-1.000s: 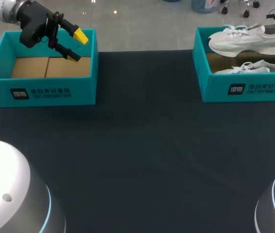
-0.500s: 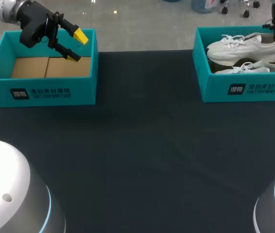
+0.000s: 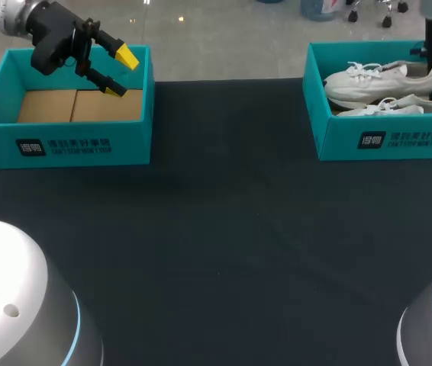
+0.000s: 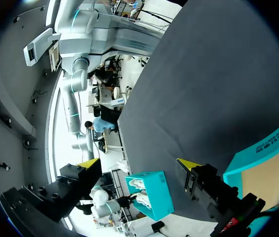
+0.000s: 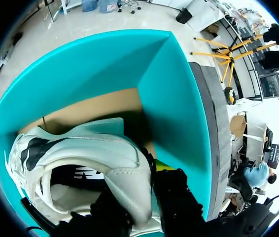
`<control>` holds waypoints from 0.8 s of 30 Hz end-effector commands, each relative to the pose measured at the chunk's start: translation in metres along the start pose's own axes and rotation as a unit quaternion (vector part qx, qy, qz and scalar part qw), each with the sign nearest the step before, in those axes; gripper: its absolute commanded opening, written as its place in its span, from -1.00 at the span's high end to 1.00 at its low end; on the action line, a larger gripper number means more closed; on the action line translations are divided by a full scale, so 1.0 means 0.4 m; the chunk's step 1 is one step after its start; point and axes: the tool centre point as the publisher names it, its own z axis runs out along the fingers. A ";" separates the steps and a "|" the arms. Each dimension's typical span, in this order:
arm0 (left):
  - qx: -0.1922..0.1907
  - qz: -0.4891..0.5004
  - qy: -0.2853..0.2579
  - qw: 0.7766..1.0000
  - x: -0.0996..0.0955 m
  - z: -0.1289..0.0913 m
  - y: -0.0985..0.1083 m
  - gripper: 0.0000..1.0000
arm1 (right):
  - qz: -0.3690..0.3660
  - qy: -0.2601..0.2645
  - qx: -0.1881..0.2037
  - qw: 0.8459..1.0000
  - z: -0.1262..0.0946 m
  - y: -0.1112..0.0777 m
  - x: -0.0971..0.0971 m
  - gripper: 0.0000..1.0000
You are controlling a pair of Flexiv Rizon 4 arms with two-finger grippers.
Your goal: Take the shoe out of the shoebox, open the shoe tongue, remove and reinsert the insole, then place the shoe into the shoebox
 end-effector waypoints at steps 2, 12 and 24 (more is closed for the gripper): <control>0.000 0.000 0.001 1.000 0.000 -0.001 -0.001 -1.00 | 0.016 0.002 0.017 1.000 0.024 0.030 0.007 1.00; 0.000 0.000 0.001 1.000 0.000 -0.001 -0.001 -1.00 | 0.041 0.035 0.026 0.998 -0.030 -0.004 -0.012 -1.00; 0.000 0.000 0.001 1.000 0.000 -0.001 -0.001 -1.00 | 0.017 0.095 0.003 0.995 -0.162 -0.140 -0.013 -1.00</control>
